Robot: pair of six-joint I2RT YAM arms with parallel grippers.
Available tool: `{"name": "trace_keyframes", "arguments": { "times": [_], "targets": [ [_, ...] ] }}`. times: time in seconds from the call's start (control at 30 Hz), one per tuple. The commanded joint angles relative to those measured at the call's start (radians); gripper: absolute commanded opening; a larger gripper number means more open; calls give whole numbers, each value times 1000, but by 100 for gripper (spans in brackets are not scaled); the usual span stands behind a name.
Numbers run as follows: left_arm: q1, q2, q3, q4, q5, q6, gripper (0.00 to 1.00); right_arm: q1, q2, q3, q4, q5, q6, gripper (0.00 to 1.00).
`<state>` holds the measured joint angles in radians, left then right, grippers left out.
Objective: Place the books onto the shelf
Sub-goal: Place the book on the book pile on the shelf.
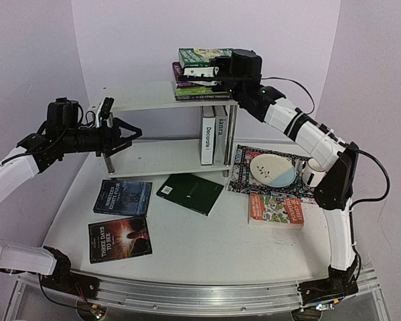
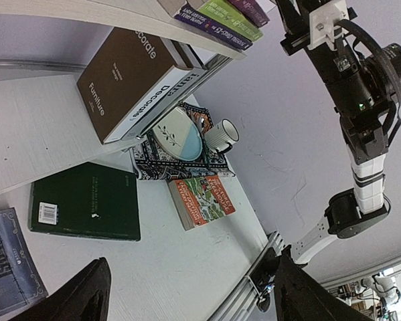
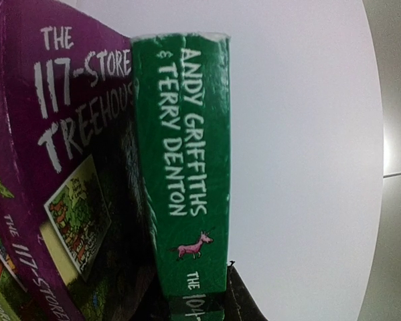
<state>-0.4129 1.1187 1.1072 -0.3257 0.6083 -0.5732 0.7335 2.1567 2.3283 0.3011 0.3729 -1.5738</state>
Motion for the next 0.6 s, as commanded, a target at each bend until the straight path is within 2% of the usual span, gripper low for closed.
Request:
{"name": "trace_keyframes", "arguments": {
  "times": [0.0, 0.57],
  "targets": [
    [3, 4, 54, 2, 7, 21, 85, 6, -36, 29, 170, 11, 13, 0],
    [3, -16, 34, 2, 2, 30, 86, 19, -13, 30, 162, -7, 44, 0]
  ]
}}
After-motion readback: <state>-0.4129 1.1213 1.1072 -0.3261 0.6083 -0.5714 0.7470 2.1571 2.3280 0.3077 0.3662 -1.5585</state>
